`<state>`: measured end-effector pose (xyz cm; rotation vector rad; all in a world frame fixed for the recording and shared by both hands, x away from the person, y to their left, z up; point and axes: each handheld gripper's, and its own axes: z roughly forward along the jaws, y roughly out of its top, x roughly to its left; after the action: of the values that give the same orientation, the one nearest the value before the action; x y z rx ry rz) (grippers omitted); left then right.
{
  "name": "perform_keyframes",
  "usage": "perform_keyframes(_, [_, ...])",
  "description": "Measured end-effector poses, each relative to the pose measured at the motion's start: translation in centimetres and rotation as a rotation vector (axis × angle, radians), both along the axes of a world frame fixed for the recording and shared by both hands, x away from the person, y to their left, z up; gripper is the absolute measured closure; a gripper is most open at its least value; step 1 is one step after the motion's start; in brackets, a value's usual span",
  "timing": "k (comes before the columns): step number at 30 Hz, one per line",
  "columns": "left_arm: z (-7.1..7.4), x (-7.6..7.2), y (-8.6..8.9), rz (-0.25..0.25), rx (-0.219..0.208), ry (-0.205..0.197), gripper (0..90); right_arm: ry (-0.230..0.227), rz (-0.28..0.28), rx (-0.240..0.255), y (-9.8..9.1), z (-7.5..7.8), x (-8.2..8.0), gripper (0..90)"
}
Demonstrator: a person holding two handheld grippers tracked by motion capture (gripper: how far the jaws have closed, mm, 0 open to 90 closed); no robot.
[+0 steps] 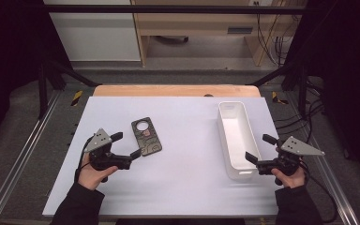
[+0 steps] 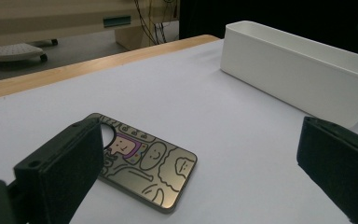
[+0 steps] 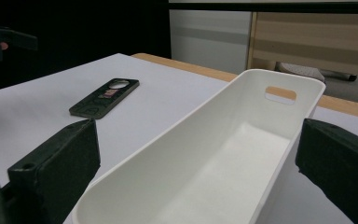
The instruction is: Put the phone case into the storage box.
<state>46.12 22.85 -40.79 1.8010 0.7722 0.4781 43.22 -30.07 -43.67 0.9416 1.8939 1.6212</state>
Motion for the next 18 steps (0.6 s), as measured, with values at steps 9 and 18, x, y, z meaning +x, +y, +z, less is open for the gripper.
perform_keyframes(9, [-0.2,1.4,-2.2,-0.015,0.039,0.024,1.0,0.001,0.001,-0.007,0.1,0.0,0.0,0.4])
perform_keyframes(18, [-0.8,2.9,-4.5,-0.019,0.088,0.049,5.2,0.003,0.003,-0.006,0.1,0.0,0.0,0.4])
